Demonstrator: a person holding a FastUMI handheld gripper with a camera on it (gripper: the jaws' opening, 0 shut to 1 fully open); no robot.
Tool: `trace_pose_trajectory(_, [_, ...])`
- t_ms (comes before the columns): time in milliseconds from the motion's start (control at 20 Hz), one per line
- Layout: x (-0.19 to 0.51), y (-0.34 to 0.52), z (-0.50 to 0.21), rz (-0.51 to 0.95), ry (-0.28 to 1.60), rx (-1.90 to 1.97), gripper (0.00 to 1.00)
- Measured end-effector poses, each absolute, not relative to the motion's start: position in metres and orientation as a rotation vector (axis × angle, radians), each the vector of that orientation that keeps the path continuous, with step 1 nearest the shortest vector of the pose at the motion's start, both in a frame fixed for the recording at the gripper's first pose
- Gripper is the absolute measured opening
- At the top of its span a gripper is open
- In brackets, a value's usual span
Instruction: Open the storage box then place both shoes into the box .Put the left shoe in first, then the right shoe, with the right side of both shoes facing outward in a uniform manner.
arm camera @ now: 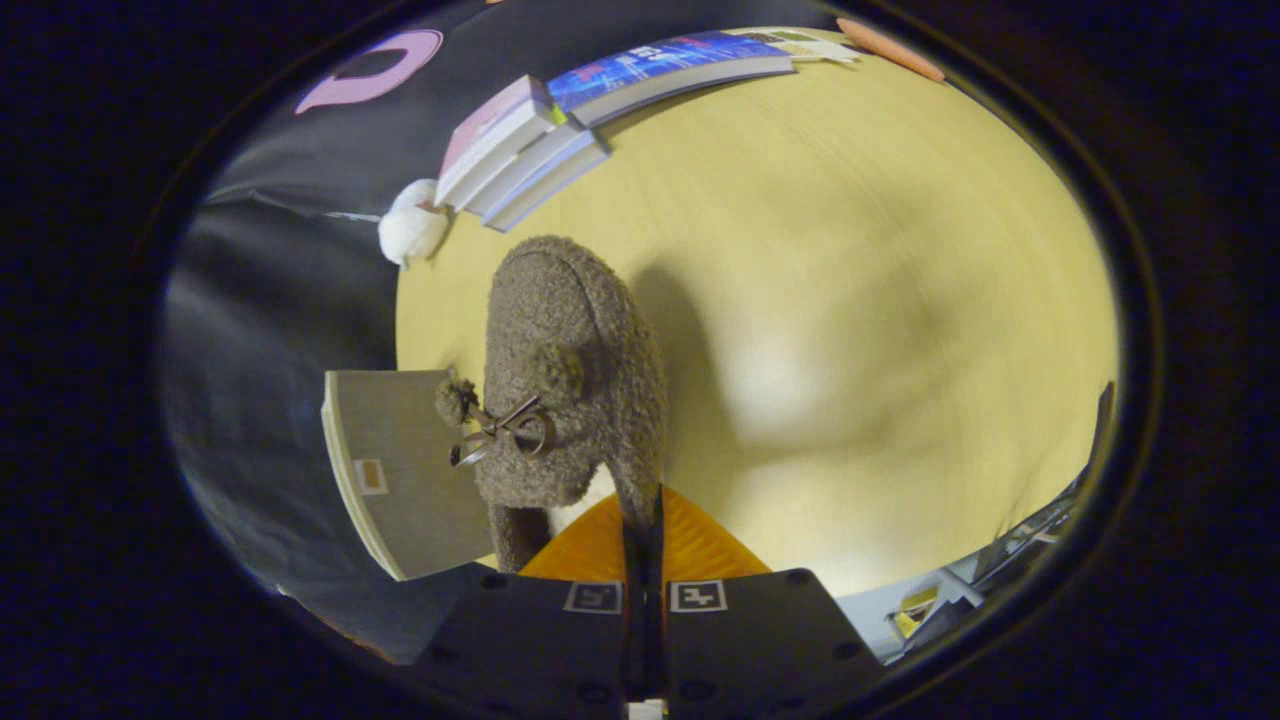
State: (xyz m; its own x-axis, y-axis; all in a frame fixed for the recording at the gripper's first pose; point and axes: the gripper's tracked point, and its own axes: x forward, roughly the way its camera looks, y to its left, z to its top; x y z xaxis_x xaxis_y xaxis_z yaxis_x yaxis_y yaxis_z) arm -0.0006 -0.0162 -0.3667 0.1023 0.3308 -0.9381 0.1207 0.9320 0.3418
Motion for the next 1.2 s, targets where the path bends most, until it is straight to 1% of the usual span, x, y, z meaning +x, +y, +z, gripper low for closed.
trace_pose_trajectory(150, [-0.014,0.030,-0.338,0.207,1.439,0.438,0.04])
trace_pose_trajectory(500, [-0.030,0.131,-0.274,0.326,1.356,0.457,0.04])
trace_pose_trajectory(750, [-0.046,0.210,-0.258,0.387,1.327,0.424,0.04])
trace_pose_trajectory(1000, [-0.054,0.270,-0.277,0.361,1.305,0.363,0.04])
trace_pose_trajectory(1200, [-0.060,0.287,-0.312,0.234,1.290,0.227,0.04])
